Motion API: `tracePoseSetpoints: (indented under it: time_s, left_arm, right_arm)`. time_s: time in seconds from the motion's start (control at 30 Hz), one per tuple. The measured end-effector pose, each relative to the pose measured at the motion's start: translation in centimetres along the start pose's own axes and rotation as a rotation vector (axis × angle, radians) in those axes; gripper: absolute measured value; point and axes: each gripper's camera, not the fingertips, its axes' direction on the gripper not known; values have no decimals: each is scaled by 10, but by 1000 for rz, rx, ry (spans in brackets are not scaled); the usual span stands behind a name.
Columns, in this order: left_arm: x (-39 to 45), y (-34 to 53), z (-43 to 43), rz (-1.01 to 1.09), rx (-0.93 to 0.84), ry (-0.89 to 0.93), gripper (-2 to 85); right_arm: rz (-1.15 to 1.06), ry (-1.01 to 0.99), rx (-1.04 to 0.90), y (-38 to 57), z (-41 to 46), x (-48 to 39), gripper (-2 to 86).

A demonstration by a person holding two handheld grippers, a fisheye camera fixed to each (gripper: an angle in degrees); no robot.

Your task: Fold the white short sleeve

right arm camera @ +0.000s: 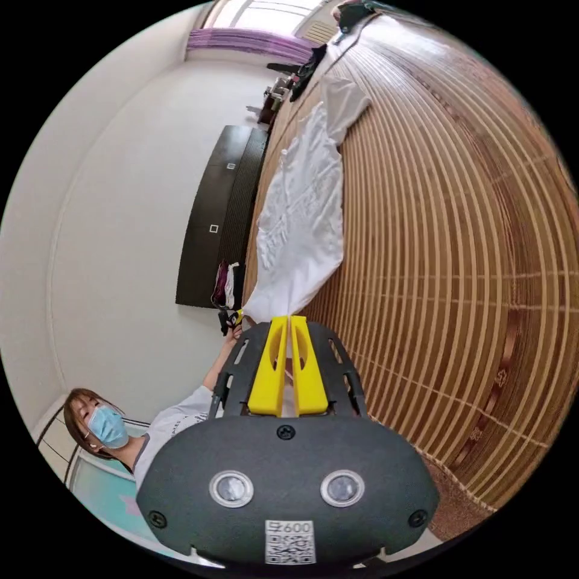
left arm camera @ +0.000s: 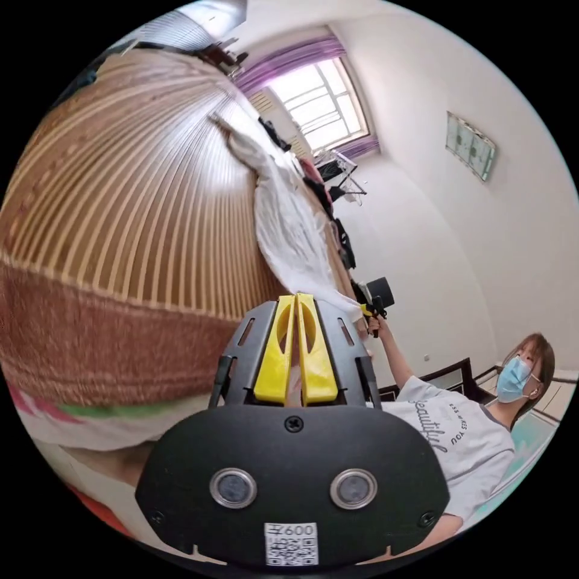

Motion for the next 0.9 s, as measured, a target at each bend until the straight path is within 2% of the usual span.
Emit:
tracePoseSetpoints:
  time_s: [0.27, 0.43, 0.5, 0.63, 0.8, 0.9]
  left_arm:
    - [30, -8, -35, 38, -135, -21, 11]
    - [57, -21, -57, 126, -162, -44, 10]
    - [55, -28, -68, 108, -136, -33, 10]
    - [36, -53, -87, -25, -27, 178, 11]
    - [43, -85, -99, -7, -34, 156, 11]
    - [42, -110, -112, -31, -32, 199, 10]
  right_arm:
    - [27, 172, -184, -12, -12, -30, -8]
    - [10, 225, -166, -5, -40, -60, -6]
    - [24, 178, -114, -4, -54, -57, -3]
    - [26, 41, -83, 3, -70, -43, 36]
    - [-89, 106, -54, 11, -87, -64, 51]
    - [-138, 111, -155, 1, -95, -79, 18]
